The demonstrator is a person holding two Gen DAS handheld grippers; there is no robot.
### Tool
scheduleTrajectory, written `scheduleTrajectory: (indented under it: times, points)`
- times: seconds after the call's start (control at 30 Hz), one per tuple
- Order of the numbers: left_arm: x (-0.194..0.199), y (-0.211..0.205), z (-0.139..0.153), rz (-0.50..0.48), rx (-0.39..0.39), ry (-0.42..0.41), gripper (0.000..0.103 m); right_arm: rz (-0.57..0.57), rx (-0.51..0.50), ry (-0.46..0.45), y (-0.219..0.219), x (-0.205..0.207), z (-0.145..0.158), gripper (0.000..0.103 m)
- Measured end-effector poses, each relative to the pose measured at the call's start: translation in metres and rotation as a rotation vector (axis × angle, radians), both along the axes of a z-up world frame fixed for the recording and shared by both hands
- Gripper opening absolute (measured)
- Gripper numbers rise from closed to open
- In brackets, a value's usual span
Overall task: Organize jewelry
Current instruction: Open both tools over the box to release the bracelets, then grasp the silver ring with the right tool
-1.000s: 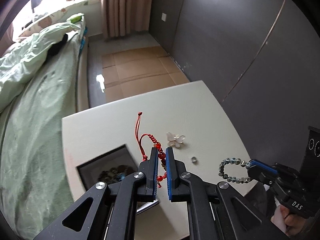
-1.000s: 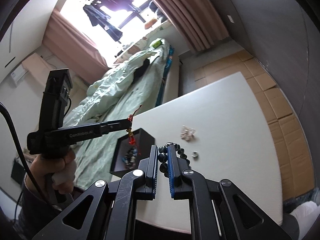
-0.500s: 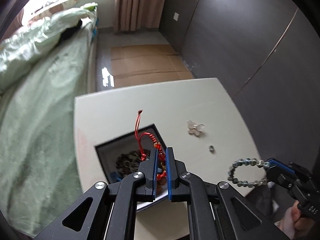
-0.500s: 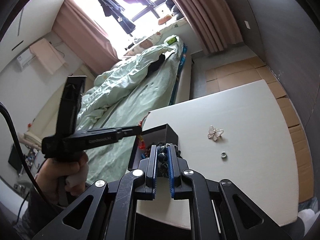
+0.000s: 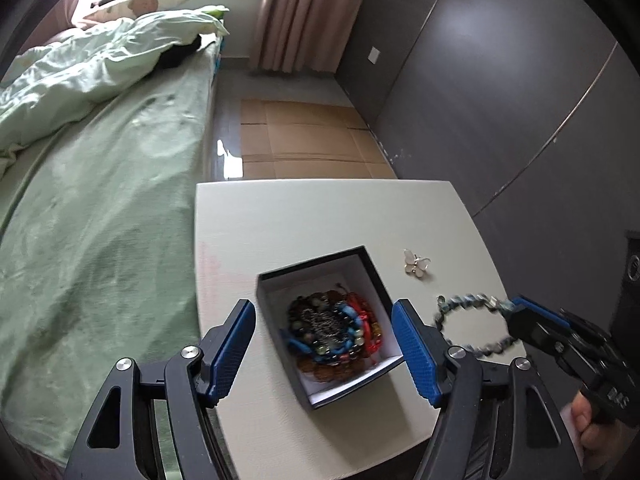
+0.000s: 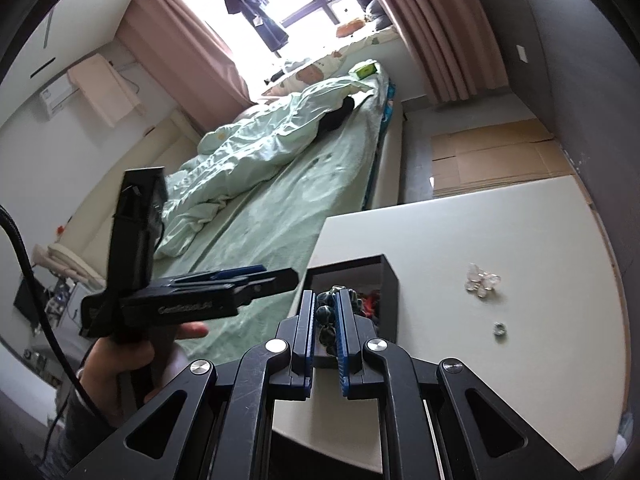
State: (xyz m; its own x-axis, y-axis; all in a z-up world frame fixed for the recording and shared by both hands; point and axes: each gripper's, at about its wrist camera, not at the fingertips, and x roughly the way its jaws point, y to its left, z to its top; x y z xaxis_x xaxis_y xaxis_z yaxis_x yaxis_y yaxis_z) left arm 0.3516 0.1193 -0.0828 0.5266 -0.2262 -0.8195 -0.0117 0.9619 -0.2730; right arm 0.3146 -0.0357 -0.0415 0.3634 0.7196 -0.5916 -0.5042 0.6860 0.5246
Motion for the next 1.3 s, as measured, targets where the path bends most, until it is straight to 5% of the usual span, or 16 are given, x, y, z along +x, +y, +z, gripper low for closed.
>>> scheduleTrajectory:
  times: [0.4, 0.43, 0.5, 0.57, 0.93, 1.3]
  points:
    - [-0.011, 0.025, 0.003, 0.025, -0.018, -0.002, 0.072, 0.037, -0.148, 0.007, 0.060, 0.035, -0.016, 0.012]
    - [-0.010, 0.025, 0.003, 0.025, -0.021, -0.001, 0.072, 0.042, -0.157, 0.022, 0.061, 0.037, -0.018, 0.015]
    - [-0.009, 0.024, 0.002, 0.021, -0.026, -0.001, 0.072, 0.053, -0.143, 0.066, 0.059, 0.041, -0.024, 0.048]
    - [-0.006, 0.021, 0.000, 0.011, -0.026, 0.002, 0.072, 0.019, -0.129, 0.041, 0.048, 0.039, -0.020, 0.059]
    - [0.013, -0.022, -0.005, -0.061, -0.024, 0.006, 0.072, -0.109, -0.084, 0.121, -0.037, 0.032, -0.038, 0.059]
    - [0.031, -0.065, -0.004, -0.102, 0.002, 0.008, 0.072, -0.075, -0.202, 0.120, -0.061, 0.038, -0.070, 0.059]
